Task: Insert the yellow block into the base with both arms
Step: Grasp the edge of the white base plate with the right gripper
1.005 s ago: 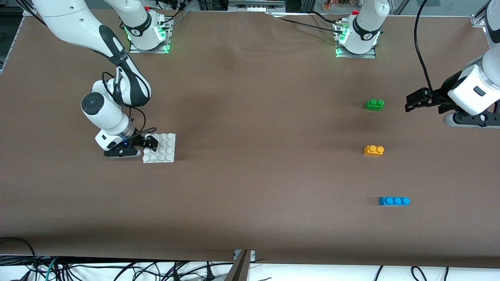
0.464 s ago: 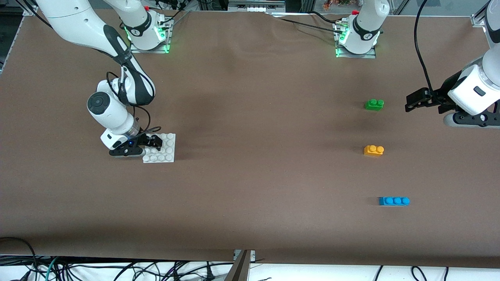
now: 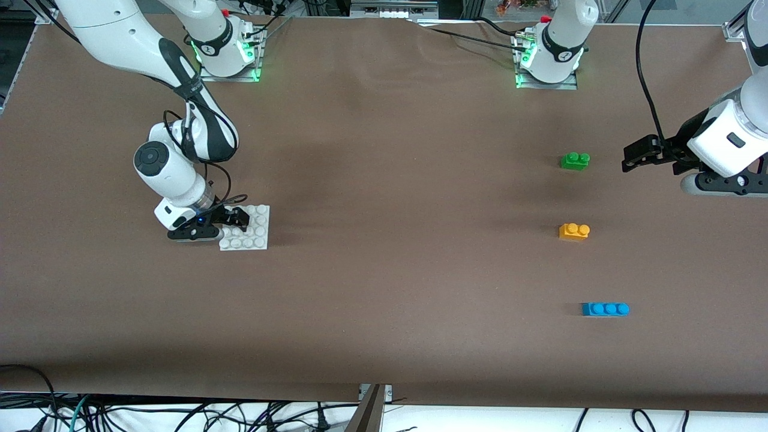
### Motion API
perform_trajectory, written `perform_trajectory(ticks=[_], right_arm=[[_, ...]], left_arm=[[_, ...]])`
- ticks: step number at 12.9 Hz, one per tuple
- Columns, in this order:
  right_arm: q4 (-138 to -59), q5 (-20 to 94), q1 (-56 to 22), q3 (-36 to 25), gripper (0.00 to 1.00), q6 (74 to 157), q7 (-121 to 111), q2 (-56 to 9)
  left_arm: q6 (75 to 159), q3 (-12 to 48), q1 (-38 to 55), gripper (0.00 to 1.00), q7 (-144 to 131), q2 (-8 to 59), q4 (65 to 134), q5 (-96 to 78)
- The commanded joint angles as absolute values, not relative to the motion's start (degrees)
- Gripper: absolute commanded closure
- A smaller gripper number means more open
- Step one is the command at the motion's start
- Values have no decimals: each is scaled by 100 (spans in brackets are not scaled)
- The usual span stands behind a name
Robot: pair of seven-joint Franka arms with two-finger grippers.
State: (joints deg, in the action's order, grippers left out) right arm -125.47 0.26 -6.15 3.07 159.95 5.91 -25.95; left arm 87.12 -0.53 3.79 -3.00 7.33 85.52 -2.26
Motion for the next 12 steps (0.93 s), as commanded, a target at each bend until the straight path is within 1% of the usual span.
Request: perform_trajectory(ticks=[1,2,4,10,12], right_arm=[[-12639,79,-598,316,6,16110,527,-2558],[-12639,70,-598,308,11,16110,493,-2558],[-12639,79,-580,308,17,16102,404,-2558],[-12630,88,-571,308,26,16119,439,-2637],[-12630,88,-571,308,36,16128,448,-2637]], left_arm=[[8631,-62,387,0,-272,809,8385,-299],[8631,-62,387,0,-272,809,8385,-299],[8631,-53,387,0,-272,809,8385,-299],[8631,-62,387,0,-272,809,8385,-299],[8640,-53,387,0,-272,809,8385,-299]])
